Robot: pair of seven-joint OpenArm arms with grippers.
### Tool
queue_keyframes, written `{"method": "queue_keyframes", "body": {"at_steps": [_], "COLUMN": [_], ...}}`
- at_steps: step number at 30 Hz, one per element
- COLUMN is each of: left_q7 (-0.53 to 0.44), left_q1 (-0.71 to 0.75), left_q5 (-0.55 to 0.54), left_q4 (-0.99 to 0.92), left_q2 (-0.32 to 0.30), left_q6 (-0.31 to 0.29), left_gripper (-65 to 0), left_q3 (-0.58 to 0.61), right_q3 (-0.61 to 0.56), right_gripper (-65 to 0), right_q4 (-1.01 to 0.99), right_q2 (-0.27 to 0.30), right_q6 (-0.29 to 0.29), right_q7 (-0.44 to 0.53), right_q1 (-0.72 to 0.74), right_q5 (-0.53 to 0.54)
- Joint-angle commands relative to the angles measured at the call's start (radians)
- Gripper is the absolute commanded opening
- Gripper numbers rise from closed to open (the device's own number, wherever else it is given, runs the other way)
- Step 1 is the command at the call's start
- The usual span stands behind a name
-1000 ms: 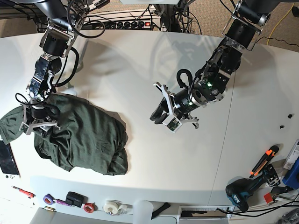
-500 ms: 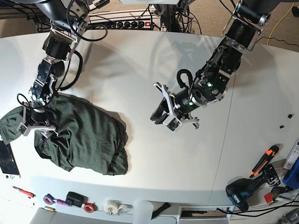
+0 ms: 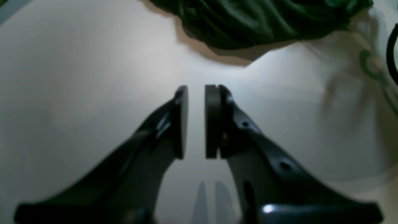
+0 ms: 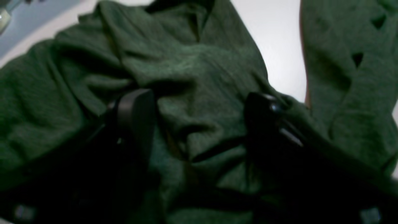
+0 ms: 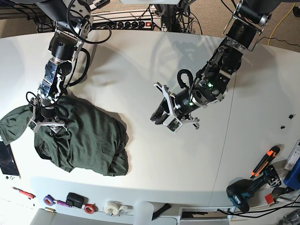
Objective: Layout the t-shirt on the table in an organized manner, then fold the t-shirt properly
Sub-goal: 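Lift the grasped shirt with the right gripper and shake it open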
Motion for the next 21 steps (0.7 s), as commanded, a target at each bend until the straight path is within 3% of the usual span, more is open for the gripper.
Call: {"method": "queue_keyframes", "body": {"at_steps": [1, 4, 6, 11, 16, 21], "left_q7": [-0.026, -0.026, -0.024, -0.023, -0.026, -0.026], "left_q1": [-0.019, -0.019, -0.019, -0.019, -0.019, -0.019], "left_q5": [-0.007, -0.006, -0.006, -0.005, 0.043, 0.043], "left_q4": [0.017, 0.017, 0.017, 0.017, 0.017, 0.017], "left_q2": [0.000, 0.000, 0.000, 0.000, -0.002, -0.003], "left_q6": [-0.004, -0.004, -0.004, -0.003, 0.005, 0.004], "left_gripper": [-54.0, -54.0, -54.0, -54.0, -54.0, -54.0], "left_q3": [-0.005, -0.005, -0.005, -0.005, -0.005, -0.005], "right_q3": [0.001, 0.002, 0.002, 0.001, 0.001, 0.000], "right_gripper": [-32.3, -54.0, -61.6, -63.4, -63.8, -63.8], "right_q4": [0.021, 0.042, 0.069, 0.228, 0.552, 0.866], "right_q2": [0.014, 0.014, 0.014, 0.009, -0.003, -0.005], "right_q6": [0.022, 0.090, 0.151, 0.254, 0.384, 0.483], "right_q7": [0.047, 0.055, 0.054, -0.010, -0.131, -0.277], "right_q1": [0.028, 0.027, 0.022, -0.029, -0.177, -0.349], "right_q5": [0.000, 0.000, 0.001, 0.001, 0.012, 0.167]}}
